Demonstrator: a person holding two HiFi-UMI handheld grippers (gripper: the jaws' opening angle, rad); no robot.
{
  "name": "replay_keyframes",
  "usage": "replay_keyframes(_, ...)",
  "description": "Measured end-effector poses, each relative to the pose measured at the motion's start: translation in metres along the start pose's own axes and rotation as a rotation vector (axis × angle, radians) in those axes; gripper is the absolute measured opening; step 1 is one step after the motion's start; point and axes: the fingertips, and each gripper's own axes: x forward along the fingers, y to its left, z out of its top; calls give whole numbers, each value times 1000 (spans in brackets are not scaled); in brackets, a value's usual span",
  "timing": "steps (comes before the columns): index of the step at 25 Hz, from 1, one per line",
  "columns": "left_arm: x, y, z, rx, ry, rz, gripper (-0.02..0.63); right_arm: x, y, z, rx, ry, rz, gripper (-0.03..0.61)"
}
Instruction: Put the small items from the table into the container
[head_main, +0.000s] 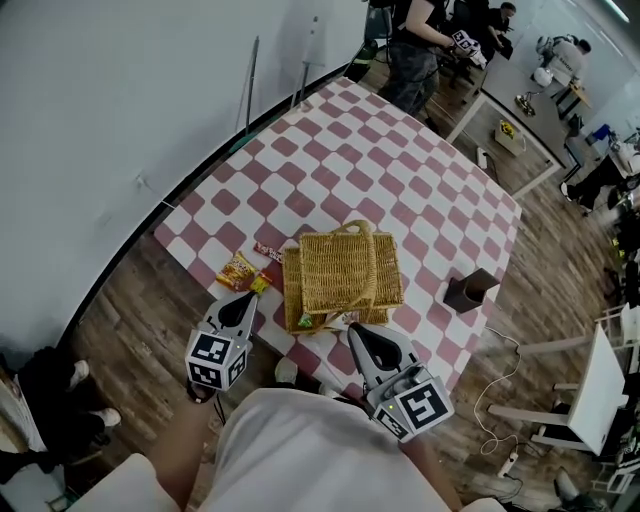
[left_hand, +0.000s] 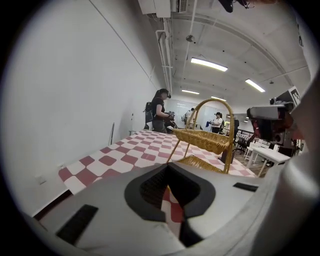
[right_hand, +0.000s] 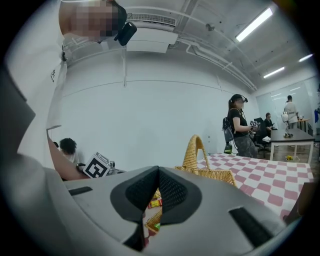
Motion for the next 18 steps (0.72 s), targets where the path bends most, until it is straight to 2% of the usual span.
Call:
replay_keyframes(4, 3, 17, -21, -33, 42, 56, -3, 2, 5, 2, -6, 6, 20, 14)
replay_keyframes(11, 13, 52, -62, -12, 132, 159, 6, 13, 20, -8, -10, 36, 54, 14)
replay_keyframes(18, 19, 75, -78, -47, 159, 238, 15, 24, 27, -15, -7, 55, 70, 14)
